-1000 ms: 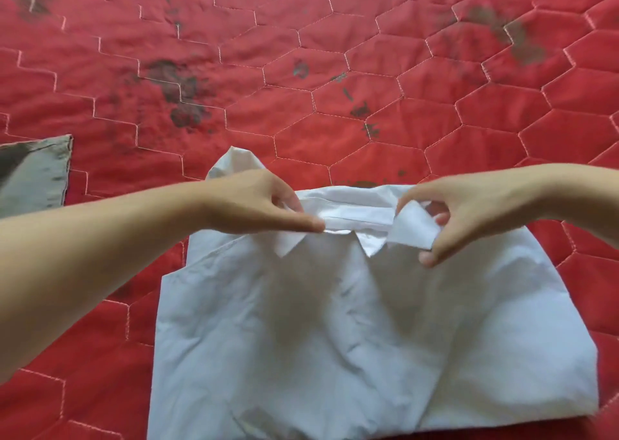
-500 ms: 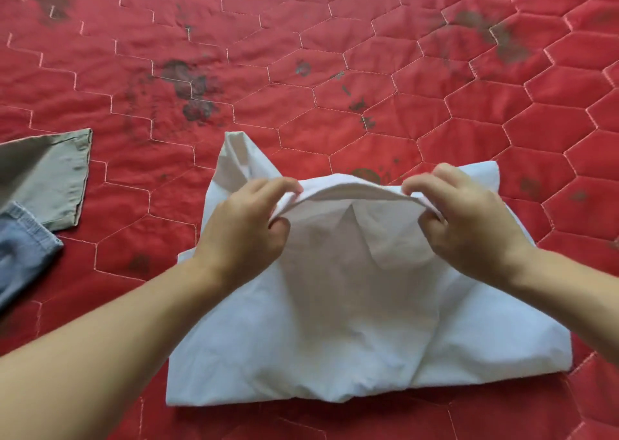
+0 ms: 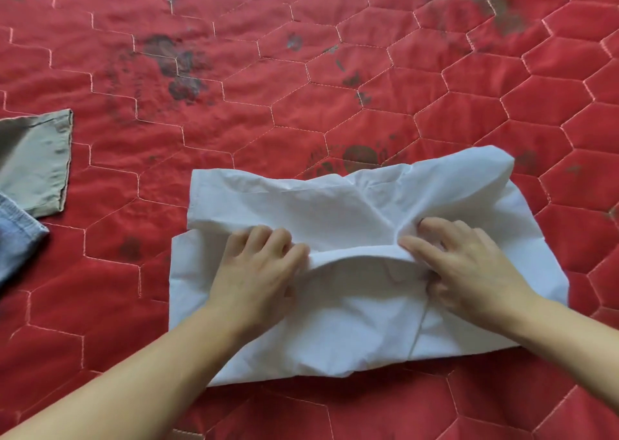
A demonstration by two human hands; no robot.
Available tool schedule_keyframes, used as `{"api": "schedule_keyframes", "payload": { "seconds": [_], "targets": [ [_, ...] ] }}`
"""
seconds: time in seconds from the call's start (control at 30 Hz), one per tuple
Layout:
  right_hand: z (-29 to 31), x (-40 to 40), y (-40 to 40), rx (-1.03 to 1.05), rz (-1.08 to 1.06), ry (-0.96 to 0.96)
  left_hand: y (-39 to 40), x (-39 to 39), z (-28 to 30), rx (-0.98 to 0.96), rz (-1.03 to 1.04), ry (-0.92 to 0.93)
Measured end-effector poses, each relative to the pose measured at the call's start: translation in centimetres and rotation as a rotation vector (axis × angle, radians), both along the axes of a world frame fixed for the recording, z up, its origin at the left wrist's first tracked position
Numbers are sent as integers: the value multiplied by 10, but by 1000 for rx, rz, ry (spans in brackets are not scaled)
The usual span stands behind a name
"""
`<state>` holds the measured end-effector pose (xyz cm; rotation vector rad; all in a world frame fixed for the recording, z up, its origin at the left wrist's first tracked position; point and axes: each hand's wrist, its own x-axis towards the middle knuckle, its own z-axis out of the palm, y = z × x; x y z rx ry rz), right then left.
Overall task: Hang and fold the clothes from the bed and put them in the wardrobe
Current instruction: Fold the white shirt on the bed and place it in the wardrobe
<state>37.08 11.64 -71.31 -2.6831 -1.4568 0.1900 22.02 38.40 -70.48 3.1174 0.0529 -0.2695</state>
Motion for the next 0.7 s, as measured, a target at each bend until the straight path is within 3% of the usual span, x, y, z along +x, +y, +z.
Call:
{"api": "schedule_keyframes", "payload": {
  "seconds": [0.1,0.2,0.33,0.5,0.57,0.67,0.7],
  "targets": [
    [9,12,7,85,-37,167,3,13,6,46,-88,83],
    [25,25,18,339,-197,247,10,26,12,-61,-51,100],
    [40,20,17,456,-123,104,11,17,21,-318,68,-156],
    [37,-3,1,478,-64,73,-4,-19,17,-648,236,-536],
    [25,-13,-3,444,-79,66,-11,-31,8,-632,291,-429],
    [3,-31,-18,265,-143,100,-22,-46,-9,-435,301,-84],
    [-2,-37,-23,235,-198,152,-24,-50,-14,-414,284,-68]
  ]
}}
